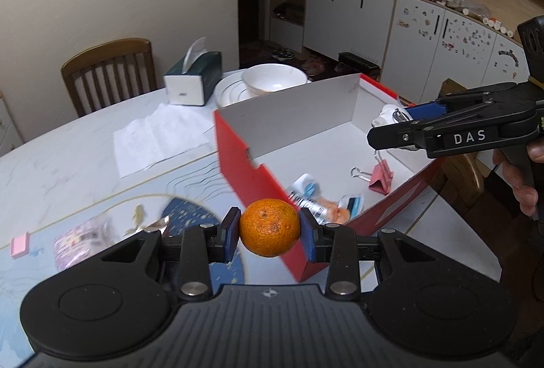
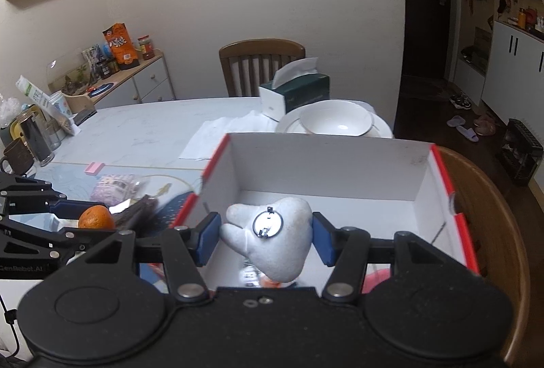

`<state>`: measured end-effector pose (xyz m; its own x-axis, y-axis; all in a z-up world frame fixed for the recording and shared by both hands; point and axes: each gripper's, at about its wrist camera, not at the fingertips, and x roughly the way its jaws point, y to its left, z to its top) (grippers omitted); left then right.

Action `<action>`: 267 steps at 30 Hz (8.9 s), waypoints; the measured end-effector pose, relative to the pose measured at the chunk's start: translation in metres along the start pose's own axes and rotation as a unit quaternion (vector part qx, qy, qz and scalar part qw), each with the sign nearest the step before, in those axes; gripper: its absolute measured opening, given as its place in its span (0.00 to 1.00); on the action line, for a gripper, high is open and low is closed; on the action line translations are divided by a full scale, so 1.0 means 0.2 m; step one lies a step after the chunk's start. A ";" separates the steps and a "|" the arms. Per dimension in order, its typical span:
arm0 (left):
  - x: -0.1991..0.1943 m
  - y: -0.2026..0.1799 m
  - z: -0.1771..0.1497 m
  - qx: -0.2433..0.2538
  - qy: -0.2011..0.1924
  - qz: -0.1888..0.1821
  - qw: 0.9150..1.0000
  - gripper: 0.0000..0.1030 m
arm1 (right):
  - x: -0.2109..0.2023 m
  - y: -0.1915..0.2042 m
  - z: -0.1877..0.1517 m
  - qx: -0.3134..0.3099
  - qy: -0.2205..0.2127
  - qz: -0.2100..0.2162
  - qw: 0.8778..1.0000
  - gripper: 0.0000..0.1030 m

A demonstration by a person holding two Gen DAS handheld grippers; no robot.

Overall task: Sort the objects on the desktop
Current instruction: 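Carry the orange and the tooth plush over the red box, then release the orange into the box with the left tool while the right tool releases the plush, then withdraw both tools from the box toward the table, then grasp the white tissue pack with the left tool while the right tool grasps the blue-labelled oil bottle, then lift the tissue pack and oil bottle and carry both toward the red box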

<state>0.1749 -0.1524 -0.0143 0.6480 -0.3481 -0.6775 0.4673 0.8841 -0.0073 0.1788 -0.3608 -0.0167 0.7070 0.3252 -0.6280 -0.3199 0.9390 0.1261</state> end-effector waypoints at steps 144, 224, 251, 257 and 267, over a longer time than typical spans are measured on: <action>-0.19 0.38 -0.13 -0.050 -0.025 -0.023 0.998 1.00 | 0.07 0.48 0.11 0.005 0.012 0.020 1.000 0.72; 0.19 1.23 -0.65 0.157 0.102 -0.115 0.976 1.00 | 0.93 1.18 -0.18 0.051 0.139 -0.073 0.986 0.72; 0.01 1.06 -0.72 0.102 0.091 -0.047 0.989 0.57 | 0.79 1.11 -0.27 -0.009 0.121 -0.050 0.991 0.58; -0.02 1.02 -0.72 0.075 0.093 -0.031 0.992 0.49 | 0.72 1.08 -0.30 -0.010 0.120 -0.044 0.992 0.58; -0.13 0.90 -0.67 0.028 0.092 -0.028 0.995 0.48 | 0.49 1.04 -0.30 -0.008 0.103 -0.026 0.994 0.58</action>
<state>0.1608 0.0582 -0.0968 0.5015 -0.3281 -0.8006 0.5347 0.8450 -0.0114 0.1437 -0.1401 -0.0974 0.5792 0.2449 -0.7775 -0.2972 0.9516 0.0784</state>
